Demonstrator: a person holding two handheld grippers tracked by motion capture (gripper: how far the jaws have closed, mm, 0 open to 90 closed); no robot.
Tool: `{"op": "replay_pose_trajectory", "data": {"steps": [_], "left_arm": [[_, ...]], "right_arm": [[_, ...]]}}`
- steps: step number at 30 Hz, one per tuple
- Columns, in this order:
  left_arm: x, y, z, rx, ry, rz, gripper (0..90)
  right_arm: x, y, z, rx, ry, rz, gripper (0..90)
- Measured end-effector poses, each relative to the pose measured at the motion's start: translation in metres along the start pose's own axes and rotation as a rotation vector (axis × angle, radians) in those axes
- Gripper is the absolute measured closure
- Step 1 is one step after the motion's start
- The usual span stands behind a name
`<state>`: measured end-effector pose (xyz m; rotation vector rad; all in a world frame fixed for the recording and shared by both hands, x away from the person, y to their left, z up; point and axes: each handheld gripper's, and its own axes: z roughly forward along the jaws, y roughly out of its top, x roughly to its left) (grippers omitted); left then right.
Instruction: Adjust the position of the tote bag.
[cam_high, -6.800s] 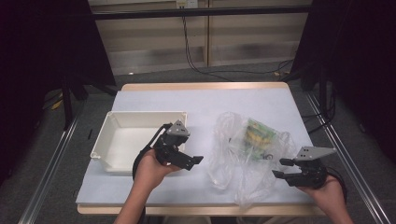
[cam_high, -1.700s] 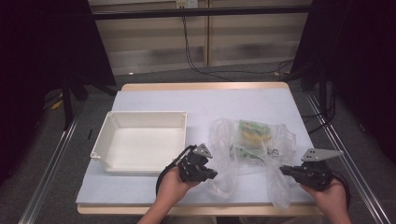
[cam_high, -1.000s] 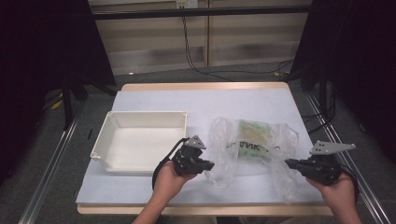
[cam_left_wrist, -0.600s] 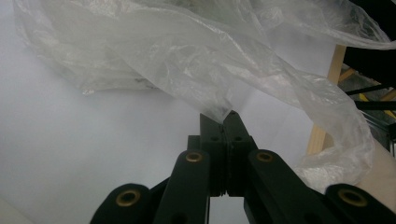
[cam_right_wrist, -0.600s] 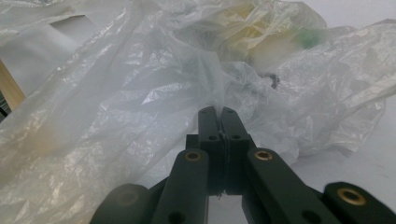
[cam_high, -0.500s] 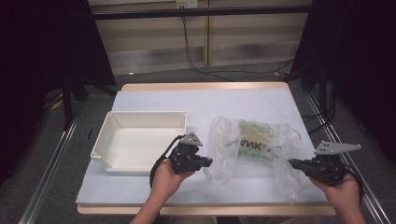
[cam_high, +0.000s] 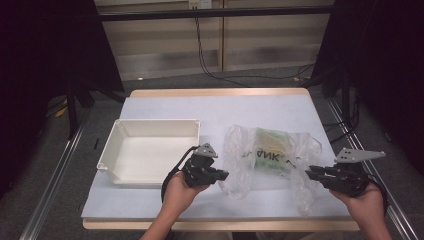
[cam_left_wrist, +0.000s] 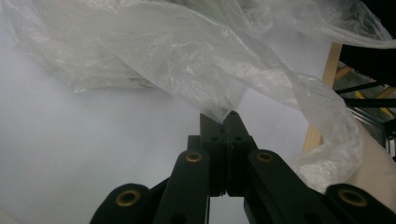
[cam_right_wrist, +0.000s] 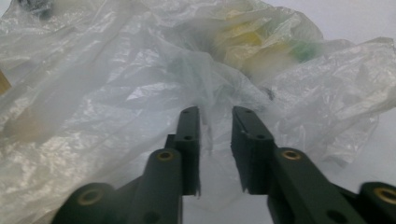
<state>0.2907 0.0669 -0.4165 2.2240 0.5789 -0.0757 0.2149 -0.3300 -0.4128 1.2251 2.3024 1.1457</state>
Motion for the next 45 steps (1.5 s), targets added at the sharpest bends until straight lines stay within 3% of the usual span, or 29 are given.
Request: {"op": "replay_pose_trajectory", "data": {"steps": [3, 10, 14, 18, 21, 23, 24, 28, 31, 34, 36, 40, 45], "left_arm": [[0.0, 0.0, -0.001, 0.0, -0.001, 0.0, 89.5], [0.001, 0.002, -0.002, -0.02, -0.003, 0.0, 89.2], [0.002, 0.002, -0.001, 0.004, -0.014, 0.007, 87.0], [0.001, 0.003, 0.003, 0.011, -0.017, 0.003, 79.0], [-0.001, 0.005, 0.005, 0.035, -0.014, 0.031, 73.9], [-0.004, 0.007, 0.008, 0.059, 0.015, 0.037, 65.9], [-0.004, 0.007, 0.01, 0.045, 0.024, 0.04, 59.9], [-0.005, 0.012, 0.012, 0.058, 0.029, 0.06, 57.2], [-0.008, 0.018, 0.014, 0.044, 0.064, 0.059, 48.5], [-0.009, 0.024, 0.016, 0.084, 0.078, 0.098, 48.6], [-0.009, 0.025, 0.02, 0.069, 0.062, 0.1, 51.5], [-0.009, 0.03, 0.025, 0.068, 0.091, 0.117, 53.6], [-0.009, 0.038, 0.03, 0.078, 0.055, 0.143, 69.0]], "right_arm": [[0.002, 0.002, 0.003, 0.001, -0.003, -0.007, 68.3], [-0.001, 0.008, 0.006, -0.003, 0.006, -0.006, 80.9], [0.0, 0.012, 0.005, -0.015, 0.013, -0.009, 85.7], [0.001, 0.014, 0.004, -0.022, 0.022, -0.016, 88.7], [0.0, 0.015, 0.004, -0.025, 0.017, -0.019, 89.1], [0.0, 0.015, 0.003, -0.029, 0.019, -0.012, 89.1], [0.0, 0.015, 0.002, -0.033, 0.019, -0.017, 89.1], [-0.001, 0.014, 0.001, -0.039, 0.021, -0.015, 89.1], [-0.004, 0.013, 0.0, -0.04, 0.018, -0.011, 89.1], [-0.005, 0.014, -0.002, -0.045, 0.016, -0.013, 89.1], [-0.005, 0.015, -0.003, -0.046, 0.014, -0.019, 89.0], [-0.007, 0.016, -0.006, -0.051, 0.006, -0.018, 89.0], [-0.009, 0.015, -0.007, -0.046, 0.006, -0.015, 89.1]]}}
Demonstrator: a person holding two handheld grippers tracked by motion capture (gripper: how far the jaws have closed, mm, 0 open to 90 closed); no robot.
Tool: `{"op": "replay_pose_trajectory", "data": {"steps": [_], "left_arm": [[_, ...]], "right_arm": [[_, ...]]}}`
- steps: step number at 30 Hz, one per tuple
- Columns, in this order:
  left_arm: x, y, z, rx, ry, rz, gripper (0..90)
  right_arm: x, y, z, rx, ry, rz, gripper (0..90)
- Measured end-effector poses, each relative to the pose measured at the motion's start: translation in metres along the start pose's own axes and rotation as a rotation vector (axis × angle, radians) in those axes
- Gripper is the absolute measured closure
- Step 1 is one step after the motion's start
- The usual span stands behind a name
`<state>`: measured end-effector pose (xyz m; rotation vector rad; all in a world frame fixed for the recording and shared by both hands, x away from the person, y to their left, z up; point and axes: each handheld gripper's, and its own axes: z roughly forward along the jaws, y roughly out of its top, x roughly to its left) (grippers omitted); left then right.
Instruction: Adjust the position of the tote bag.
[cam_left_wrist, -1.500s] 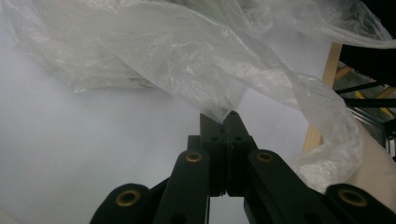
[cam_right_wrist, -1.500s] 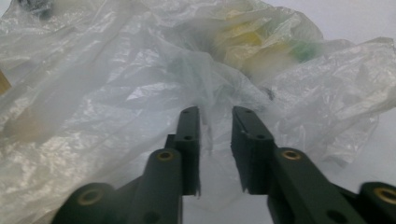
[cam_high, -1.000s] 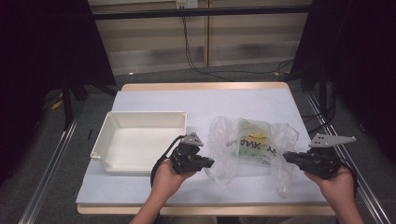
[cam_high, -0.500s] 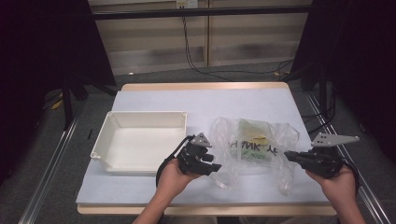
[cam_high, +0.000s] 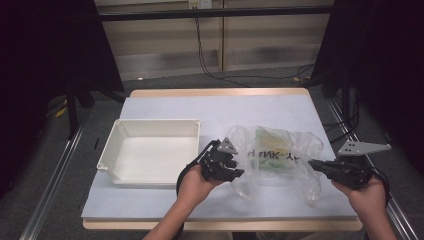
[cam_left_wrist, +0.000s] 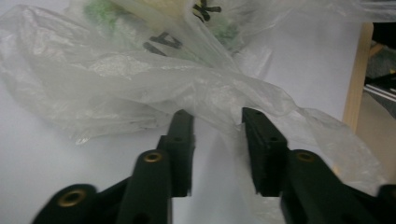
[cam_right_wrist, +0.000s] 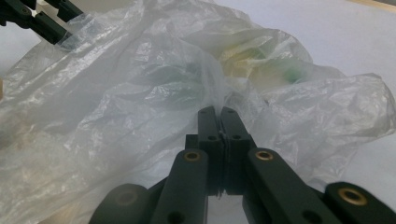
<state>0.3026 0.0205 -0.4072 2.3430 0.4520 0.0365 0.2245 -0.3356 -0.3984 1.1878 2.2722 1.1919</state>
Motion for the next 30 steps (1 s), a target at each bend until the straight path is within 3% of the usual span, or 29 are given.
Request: {"op": "replay_pose_trajectory", "data": {"steps": [6, 10, 18, 30], "left_arm": [[0.006, 0.006, -0.005, 0.004, -0.03, -0.021, 84.2], [0.014, 0.005, -0.014, -0.048, -0.039, -0.077, 87.6], [0.033, 0.003, -0.033, -0.118, -0.015, -0.165, 88.4], [0.053, 0.004, -0.041, -0.14, 0.002, -0.22, 88.5]], "right_arm": [[-0.002, -0.002, 0.002, -0.002, 0.004, 0.008, 89.1], [-0.005, -0.004, 0.002, 0.004, -0.001, 0.015, 89.1], [-0.01, -0.008, -0.001, 0.001, -0.019, 0.028, 89.2], [-0.025, -0.008, -0.004, 0.005, -0.054, 0.071, 89.5]]}}
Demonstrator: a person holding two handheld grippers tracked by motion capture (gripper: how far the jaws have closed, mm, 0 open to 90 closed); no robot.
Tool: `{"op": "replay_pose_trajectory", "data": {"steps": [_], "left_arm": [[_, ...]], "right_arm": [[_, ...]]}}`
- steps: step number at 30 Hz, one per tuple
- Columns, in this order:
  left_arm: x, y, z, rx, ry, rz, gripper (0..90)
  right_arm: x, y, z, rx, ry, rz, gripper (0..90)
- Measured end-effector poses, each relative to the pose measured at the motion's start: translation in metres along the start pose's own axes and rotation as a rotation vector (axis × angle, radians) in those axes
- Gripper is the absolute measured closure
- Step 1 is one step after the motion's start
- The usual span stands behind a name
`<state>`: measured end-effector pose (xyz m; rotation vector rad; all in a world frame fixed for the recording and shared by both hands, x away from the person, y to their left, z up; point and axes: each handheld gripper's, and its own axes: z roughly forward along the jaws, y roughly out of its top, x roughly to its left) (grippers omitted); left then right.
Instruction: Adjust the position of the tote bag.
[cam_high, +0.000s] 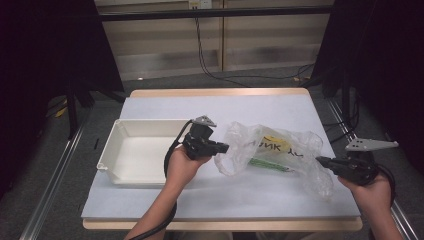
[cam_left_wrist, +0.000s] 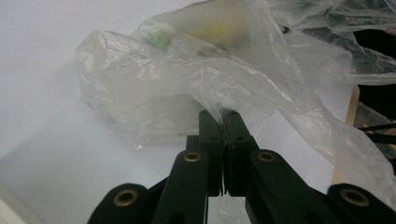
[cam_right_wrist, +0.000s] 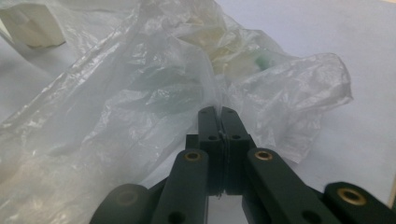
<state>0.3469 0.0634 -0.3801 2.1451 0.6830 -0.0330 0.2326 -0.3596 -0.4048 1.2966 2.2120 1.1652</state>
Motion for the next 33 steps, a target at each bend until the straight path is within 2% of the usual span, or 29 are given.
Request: {"op": "replay_pose_trajectory", "data": {"steps": [1, 5, 11, 19, 23, 27, 31, 33], "left_arm": [[0.001, 0.001, -0.001, 0.008, 0.013, 0.003, 88.5], [0.006, 0.0, -0.003, -0.007, 0.007, -0.025, 88.5], [0.015, -0.006, -0.005, -0.003, 0.028, -0.053, 88.5], [0.019, -0.015, -0.008, 0.006, 0.041, -0.062, 88.5], [0.019, -0.014, -0.007, 0.007, 0.035, -0.054, 88.5], [0.014, -0.013, -0.005, 0.018, 0.027, -0.043, 88.4], [0.01, -0.014, -0.003, 0.022, 0.017, -0.032, 88.4], [0.009, -0.015, -0.002, 0.031, 0.015, -0.027, 88.4]], "right_arm": [[-0.002, 0.0, 0.0, 0.004, -0.004, 0.001, 89.4], [-0.01, -0.003, -0.001, 0.007, -0.023, 0.014, 89.4], [-0.02, -0.011, 0.0, 0.015, -0.038, 0.049, 89.4], [-0.029, -0.019, 0.001, 0.026, -0.05, 0.07, 89.4], [-0.03, -0.019, 0.0, 0.022, -0.048, 0.081, 89.3], [-0.024, -0.013, 0.0, 0.015, -0.036, 0.054, 88.0], [-0.019, -0.007, 0.0, 0.011, -0.038, 0.043, 77.2], [-0.017, -0.005, 0.0, 0.017, -0.031, 0.041, 77.0]]}}
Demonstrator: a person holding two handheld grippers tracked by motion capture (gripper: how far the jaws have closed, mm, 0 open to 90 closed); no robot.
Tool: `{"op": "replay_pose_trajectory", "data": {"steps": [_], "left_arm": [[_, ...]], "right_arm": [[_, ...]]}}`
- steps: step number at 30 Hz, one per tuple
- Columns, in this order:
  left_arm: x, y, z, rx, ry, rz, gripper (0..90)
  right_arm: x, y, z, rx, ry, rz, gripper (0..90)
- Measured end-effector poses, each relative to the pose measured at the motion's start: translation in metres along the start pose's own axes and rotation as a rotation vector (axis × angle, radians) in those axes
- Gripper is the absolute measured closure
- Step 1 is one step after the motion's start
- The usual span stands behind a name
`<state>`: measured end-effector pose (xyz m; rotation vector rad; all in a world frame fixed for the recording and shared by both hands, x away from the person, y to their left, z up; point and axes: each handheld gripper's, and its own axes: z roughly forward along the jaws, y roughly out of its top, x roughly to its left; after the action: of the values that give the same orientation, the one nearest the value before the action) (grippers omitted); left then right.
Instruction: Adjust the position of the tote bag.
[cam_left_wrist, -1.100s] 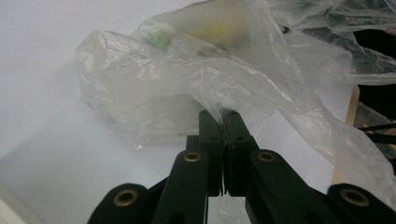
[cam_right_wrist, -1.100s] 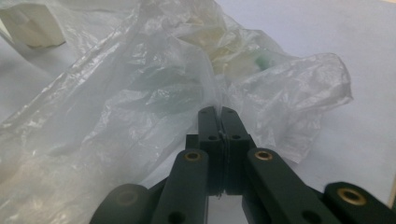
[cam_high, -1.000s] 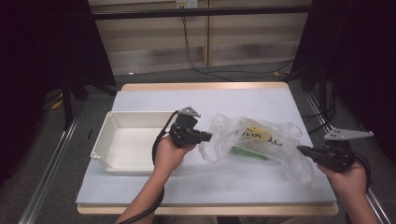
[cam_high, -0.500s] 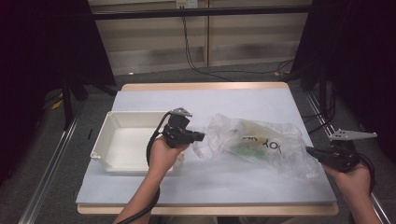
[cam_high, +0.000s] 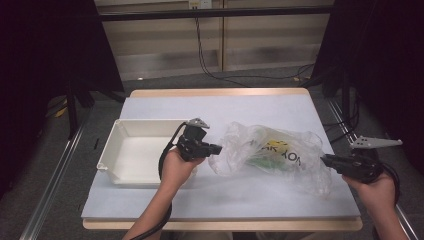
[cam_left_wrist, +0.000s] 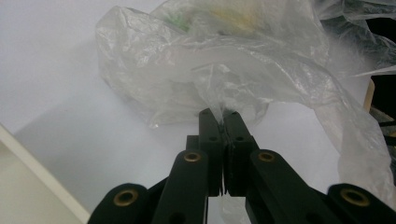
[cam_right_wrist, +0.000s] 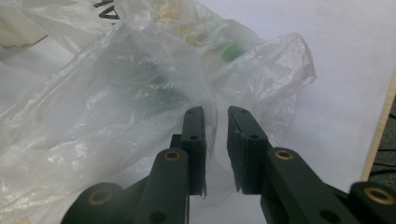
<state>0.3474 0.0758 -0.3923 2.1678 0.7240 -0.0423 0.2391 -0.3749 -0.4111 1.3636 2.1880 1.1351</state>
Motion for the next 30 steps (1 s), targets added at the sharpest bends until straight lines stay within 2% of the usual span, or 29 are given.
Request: {"op": "replay_pose_trajectory", "data": {"steps": [5, 7, 13, 17, 21, 24, 30], "left_arm": [[-0.002, -0.001, 0.002, 0.005, -0.007, 0.0, 88.5], [-0.002, -0.001, 0.002, 0.011, -0.007, 0.007, 88.5], [-0.003, -0.004, 0.002, 0.004, -0.008, 0.004, 88.5], [-0.003, -0.005, 0.002, 0.006, -0.004, 0.005, 88.5], [-0.004, -0.005, 0.002, 0.002, -0.005, 0.002, 88.5], [-0.004, -0.004, 0.002, 0.008, -0.009, 0.005, 88.5], [-0.006, -0.003, 0.005, 0.014, -0.016, 0.013, 88.5]], "right_arm": [[0.007, 0.005, -0.001, 0.01, -0.002, -0.016, 68.3], [0.009, 0.008, -0.001, 0.018, -0.014, -0.026, 60.3], [0.013, 0.013, -0.004, 0.026, -0.011, -0.025, 52.9], [0.016, 0.014, -0.007, 0.039, -0.017, -0.044, 47.1], [0.014, 0.013, -0.01, 0.028, -0.032, -0.044, 45.7], [0.013, 0.011, -0.012, 0.023, -0.027, -0.024, 45.5], [0.018, 0.016, -0.016, 0.027, -0.029, -0.047, 45.0]]}}
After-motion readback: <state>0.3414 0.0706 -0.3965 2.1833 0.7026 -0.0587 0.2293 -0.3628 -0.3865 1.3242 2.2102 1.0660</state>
